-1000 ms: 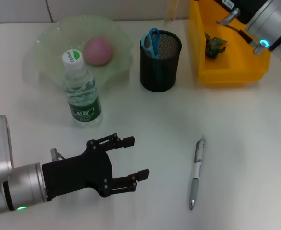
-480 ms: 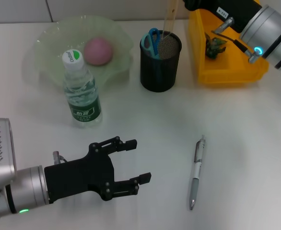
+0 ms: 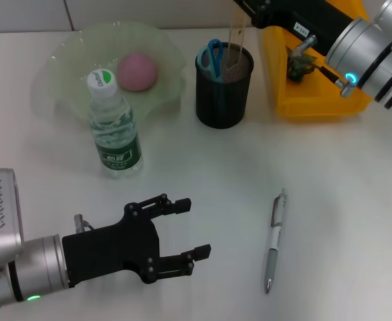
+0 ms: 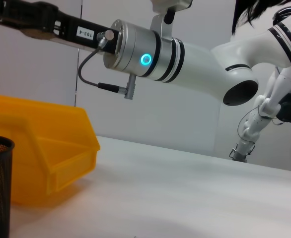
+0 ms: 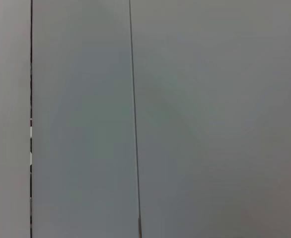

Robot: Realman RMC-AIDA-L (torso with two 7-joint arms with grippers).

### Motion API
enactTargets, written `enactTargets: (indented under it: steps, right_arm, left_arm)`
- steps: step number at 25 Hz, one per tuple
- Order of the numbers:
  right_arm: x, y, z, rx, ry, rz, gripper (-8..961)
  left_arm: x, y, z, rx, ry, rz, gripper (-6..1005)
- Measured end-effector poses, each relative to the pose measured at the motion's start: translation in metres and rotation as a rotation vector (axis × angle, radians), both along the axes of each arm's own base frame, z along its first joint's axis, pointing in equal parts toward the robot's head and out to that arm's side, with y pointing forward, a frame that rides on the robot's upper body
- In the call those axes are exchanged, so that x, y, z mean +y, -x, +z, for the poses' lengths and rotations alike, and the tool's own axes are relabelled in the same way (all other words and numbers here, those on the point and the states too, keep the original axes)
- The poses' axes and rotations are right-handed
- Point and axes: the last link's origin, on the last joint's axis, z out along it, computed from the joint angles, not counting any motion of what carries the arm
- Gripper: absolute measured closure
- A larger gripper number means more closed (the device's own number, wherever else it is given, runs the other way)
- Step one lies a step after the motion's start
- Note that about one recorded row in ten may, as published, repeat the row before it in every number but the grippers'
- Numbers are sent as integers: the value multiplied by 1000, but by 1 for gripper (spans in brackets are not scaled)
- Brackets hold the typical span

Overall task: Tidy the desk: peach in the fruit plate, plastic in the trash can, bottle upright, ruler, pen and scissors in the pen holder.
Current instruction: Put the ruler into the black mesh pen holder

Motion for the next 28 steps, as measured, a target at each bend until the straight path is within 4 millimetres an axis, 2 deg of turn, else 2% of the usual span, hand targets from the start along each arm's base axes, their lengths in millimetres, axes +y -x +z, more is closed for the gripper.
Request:
enactTargets:
  steps: [23,28]
  right_arm:
    - [-5,-8,-3,30,45,-41,558]
    - [-7,-11,-3,36,47,-46,370]
  left_arm:
    - [0,-1,0,-4,1,-4,192]
    - [1,-3,0,-8,1,-12,192]
